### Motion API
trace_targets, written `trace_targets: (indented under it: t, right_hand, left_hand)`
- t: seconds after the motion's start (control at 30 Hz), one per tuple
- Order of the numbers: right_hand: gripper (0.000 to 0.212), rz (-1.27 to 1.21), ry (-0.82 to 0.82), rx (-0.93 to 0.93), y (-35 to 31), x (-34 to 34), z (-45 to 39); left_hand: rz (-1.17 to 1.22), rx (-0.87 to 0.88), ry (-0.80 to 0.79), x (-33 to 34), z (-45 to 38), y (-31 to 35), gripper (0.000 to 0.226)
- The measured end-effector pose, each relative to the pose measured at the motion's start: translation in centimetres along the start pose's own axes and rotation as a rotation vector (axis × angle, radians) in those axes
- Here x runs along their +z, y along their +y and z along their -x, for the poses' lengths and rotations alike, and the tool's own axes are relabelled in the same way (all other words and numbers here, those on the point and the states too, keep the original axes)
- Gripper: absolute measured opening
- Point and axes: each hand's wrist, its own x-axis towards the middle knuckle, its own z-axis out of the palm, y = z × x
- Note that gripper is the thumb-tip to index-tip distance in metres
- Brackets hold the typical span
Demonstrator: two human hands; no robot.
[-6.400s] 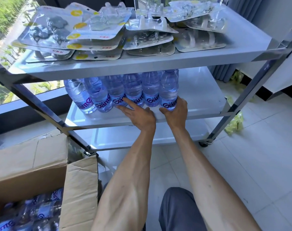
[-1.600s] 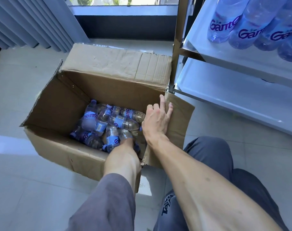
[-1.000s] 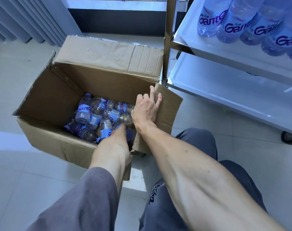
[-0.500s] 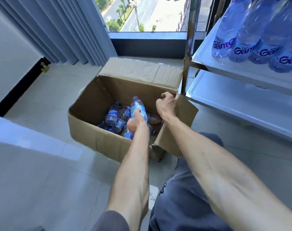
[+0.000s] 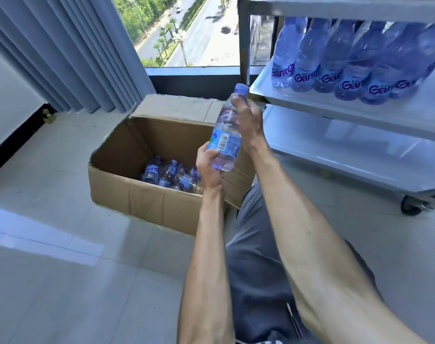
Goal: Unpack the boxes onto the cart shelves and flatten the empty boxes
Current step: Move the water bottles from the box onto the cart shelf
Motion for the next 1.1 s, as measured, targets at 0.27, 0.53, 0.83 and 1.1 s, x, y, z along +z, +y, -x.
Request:
trace_targets:
  t: [0.27, 0.53, 0.83, 1.1]
  right_hand:
    - [0.017, 0.185, 0.16, -0.214, -2.2, -8.5, 8.0]
    - [0.02, 0.201, 0.259, -0.289, -1.3, -15.7, 14.1]
    - [0.037, 0.293, 0.284, -0.23, -1.1, -19.1, 16.0]
    - [0.014, -0.028, 0.219, -0.317, -1.5, -21.1, 16.6]
  left_hand:
    - [0.095, -0.298, -0.136, 4.7, 8.5, -4.8, 0.031]
    - [-0.01, -0.609, -0.49, 4.5, 13.4, -9.1, 0.047]
    - [-0.09, -0.868, -0.588, 5.0, 16.1, -11.3, 0.042]
    - [-0.291, -0.85, -0.546, 5.4, 15.5, -11.5, 0.041]
